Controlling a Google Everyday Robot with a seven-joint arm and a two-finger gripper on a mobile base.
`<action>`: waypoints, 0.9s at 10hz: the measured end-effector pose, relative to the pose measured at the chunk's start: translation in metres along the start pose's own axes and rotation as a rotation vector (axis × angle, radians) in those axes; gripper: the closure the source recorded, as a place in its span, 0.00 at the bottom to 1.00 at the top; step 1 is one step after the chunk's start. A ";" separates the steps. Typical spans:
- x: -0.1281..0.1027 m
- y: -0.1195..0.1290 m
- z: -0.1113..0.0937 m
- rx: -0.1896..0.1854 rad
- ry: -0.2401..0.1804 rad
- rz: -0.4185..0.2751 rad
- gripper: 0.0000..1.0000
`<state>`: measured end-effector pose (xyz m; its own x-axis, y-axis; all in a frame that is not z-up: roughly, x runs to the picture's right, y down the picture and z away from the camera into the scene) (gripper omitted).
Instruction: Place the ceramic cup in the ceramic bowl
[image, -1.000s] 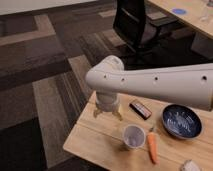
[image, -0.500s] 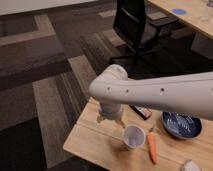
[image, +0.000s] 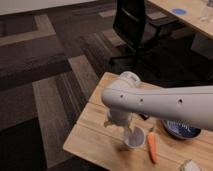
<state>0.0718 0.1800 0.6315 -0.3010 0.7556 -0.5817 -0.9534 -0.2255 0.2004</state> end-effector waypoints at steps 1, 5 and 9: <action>0.004 -0.006 0.010 0.001 0.014 -0.003 0.35; 0.006 -0.016 0.038 0.014 0.060 -0.016 0.36; -0.005 -0.008 0.038 0.051 0.028 -0.087 0.88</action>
<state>0.0818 0.2009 0.6629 -0.2178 0.7534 -0.6204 -0.9740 -0.1270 0.1877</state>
